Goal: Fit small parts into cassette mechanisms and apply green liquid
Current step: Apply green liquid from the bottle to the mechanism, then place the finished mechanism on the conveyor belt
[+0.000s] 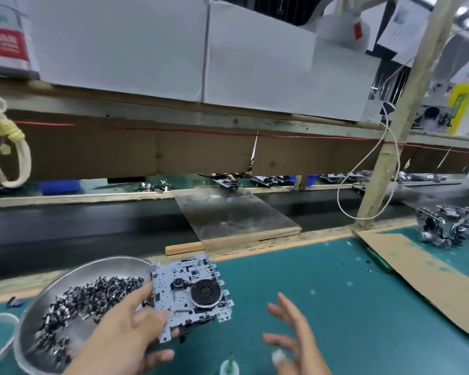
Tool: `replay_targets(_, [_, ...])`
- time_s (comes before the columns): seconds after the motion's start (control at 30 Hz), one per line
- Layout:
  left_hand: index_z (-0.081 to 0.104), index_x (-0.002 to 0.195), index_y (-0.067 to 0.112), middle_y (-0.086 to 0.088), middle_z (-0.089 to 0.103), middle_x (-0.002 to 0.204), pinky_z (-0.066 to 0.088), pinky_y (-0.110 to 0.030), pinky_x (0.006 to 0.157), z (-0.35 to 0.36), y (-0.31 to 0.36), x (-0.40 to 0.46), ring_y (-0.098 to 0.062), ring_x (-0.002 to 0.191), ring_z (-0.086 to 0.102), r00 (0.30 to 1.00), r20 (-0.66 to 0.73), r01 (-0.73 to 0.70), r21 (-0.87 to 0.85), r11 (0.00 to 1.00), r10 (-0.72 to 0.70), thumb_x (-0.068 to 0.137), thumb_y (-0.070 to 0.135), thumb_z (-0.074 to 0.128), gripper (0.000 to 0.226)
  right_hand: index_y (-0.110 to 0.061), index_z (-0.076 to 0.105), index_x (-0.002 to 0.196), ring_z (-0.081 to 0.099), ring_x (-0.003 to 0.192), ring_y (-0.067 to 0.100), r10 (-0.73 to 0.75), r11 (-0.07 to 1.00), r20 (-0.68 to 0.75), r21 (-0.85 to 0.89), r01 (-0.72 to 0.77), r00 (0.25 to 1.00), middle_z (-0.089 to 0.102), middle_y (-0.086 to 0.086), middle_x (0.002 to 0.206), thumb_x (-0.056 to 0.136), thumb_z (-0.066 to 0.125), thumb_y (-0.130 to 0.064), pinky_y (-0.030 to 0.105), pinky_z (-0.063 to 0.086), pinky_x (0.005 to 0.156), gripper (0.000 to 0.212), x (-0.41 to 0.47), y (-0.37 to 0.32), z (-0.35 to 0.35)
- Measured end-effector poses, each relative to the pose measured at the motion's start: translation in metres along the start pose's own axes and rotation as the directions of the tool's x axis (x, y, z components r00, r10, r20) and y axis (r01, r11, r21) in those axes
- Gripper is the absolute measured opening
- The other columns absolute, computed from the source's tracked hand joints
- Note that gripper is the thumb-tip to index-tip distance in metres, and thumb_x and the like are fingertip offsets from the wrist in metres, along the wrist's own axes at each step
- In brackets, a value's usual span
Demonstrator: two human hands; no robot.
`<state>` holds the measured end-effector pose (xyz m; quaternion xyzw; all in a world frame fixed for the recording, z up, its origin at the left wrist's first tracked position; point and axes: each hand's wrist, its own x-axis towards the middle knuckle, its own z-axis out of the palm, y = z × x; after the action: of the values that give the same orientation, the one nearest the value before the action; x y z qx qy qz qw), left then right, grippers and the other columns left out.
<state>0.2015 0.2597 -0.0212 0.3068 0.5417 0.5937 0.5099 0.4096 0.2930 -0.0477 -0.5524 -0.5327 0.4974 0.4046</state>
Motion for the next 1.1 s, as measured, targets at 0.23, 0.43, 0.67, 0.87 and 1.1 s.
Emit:
replay_targets(0.23, [0.048,0.131,0.018,-0.011,0.064,0.100,0.048,-0.019,0.041,0.042,0.003,0.055,-0.016,0.074,0.058,0.995,0.096,0.013,0.062,0.998,-0.019,0.092,0.000,0.048,0.043,-0.016,0.066,0.097,0.049,0.078,0.010,-0.054,0.994,0.163,0.105,0.037,0.985,0.056,0.003,0.098,0.097,0.044,-0.027,0.017,0.045,0.051,0.024,0.066,-0.037,0.016])
replay_targets(0.43, [0.056,0.112,0.015,-0.008,0.065,0.102,0.048,-0.016,0.042,0.059,0.008,0.115,-0.012,0.064,0.057,0.991,0.113,0.059,0.137,0.989,-0.075,0.094,-0.003,0.043,0.029,-0.030,0.062,0.099,0.052,0.074,0.011,0.069,0.997,0.161,0.034,-0.075,0.985,0.055,-0.007,0.092,0.094,0.048,-0.036,0.018,0.040,0.046,0.016,0.117,-0.038,0.013])
replay_targets(0.67, [0.053,0.116,0.002,-0.010,0.061,0.099,0.051,-0.017,0.046,0.079,0.022,0.203,-0.011,0.065,0.058,0.976,0.133,0.117,0.339,0.933,-0.170,0.094,-0.005,0.040,0.026,-0.008,0.049,0.076,0.038,0.034,0.002,0.148,0.933,0.167,0.303,-0.194,0.975,0.046,0.000,0.047,0.096,0.048,-0.009,0.011,0.029,0.031,0.020,0.204,-0.052,0.023])
replay_targets(0.87, [0.016,0.147,0.012,-0.011,0.034,0.147,0.042,-0.039,0.102,0.093,0.045,0.245,-0.028,0.121,0.049,0.992,0.127,-0.106,0.716,0.690,0.020,0.097,0.032,0.041,0.059,-0.001,0.037,0.136,0.055,0.103,0.021,0.101,0.978,0.065,0.176,-0.111,0.993,0.051,0.014,0.126,0.097,0.048,-0.018,0.028,0.051,0.083,0.043,0.239,-0.068,0.044])
replay_targets(1.1, [0.019,0.147,0.017,-0.008,0.045,0.141,0.043,-0.042,0.102,0.058,0.056,0.166,-0.033,0.124,0.048,0.982,0.180,-0.177,0.777,0.603,0.057,0.096,0.039,0.039,0.059,-0.012,0.051,0.128,0.046,0.110,0.011,-0.035,0.983,0.249,-0.167,0.079,0.968,0.050,0.002,0.132,0.095,0.051,-0.020,0.027,0.045,0.086,0.034,0.163,-0.094,0.054])
